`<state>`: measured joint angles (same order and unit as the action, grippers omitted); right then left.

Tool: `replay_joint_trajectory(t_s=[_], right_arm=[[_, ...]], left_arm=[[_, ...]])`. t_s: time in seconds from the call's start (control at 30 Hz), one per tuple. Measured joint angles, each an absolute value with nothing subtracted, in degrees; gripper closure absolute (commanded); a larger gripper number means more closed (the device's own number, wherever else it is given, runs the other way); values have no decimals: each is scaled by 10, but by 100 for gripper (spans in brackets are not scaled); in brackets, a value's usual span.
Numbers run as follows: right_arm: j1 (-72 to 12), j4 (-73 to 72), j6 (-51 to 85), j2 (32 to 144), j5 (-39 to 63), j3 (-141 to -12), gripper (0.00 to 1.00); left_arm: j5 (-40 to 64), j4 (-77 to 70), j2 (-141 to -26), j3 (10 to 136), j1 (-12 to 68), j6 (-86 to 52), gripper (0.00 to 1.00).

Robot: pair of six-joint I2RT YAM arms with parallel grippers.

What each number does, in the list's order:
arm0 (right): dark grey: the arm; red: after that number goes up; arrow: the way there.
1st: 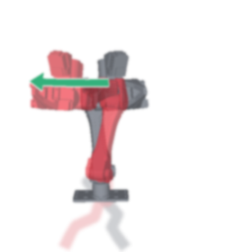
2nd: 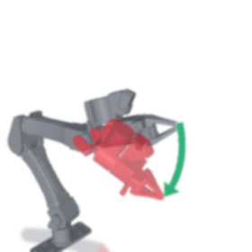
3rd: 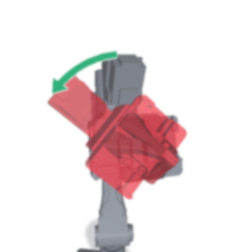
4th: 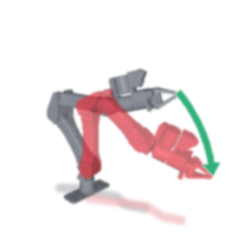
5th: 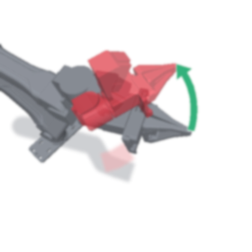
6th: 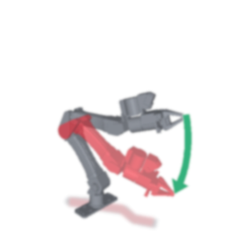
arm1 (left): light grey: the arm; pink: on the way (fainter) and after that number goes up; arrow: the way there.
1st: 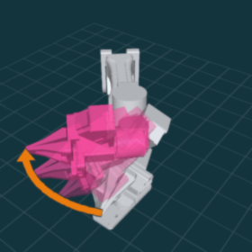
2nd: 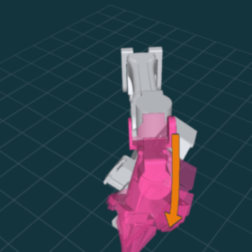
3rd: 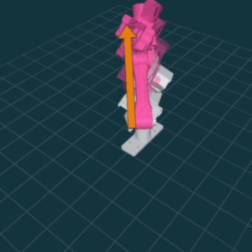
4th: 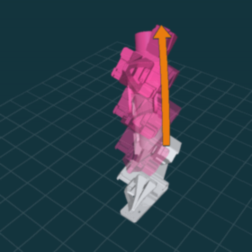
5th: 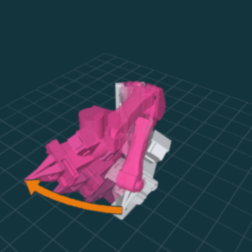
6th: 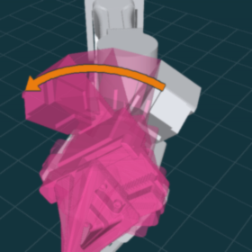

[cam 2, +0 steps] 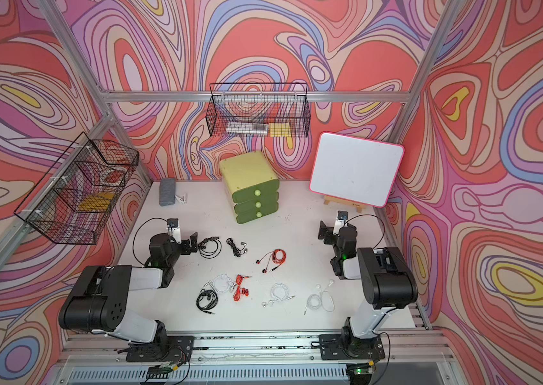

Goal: Place the wired earphones into the drawer by color
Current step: Open the drawer in the storage box.

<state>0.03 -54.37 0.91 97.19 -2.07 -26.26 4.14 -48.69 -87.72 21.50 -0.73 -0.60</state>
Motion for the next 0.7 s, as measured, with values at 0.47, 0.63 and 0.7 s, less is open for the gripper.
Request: replay_joint_trajectory(t_s=[0.47,0.63,0.7], right_arm=[[0,-544,9,972,-21,-263,2],[0,-544,9,972,-21,-263,2],[0,-544,9,972,-21,-263,2]], left_arm=[[48,-493,-877,215,-7,-4,1],[48,-493,-877,215,-7,-4,1],[48,-493,-877,215,-7,-4,1]])
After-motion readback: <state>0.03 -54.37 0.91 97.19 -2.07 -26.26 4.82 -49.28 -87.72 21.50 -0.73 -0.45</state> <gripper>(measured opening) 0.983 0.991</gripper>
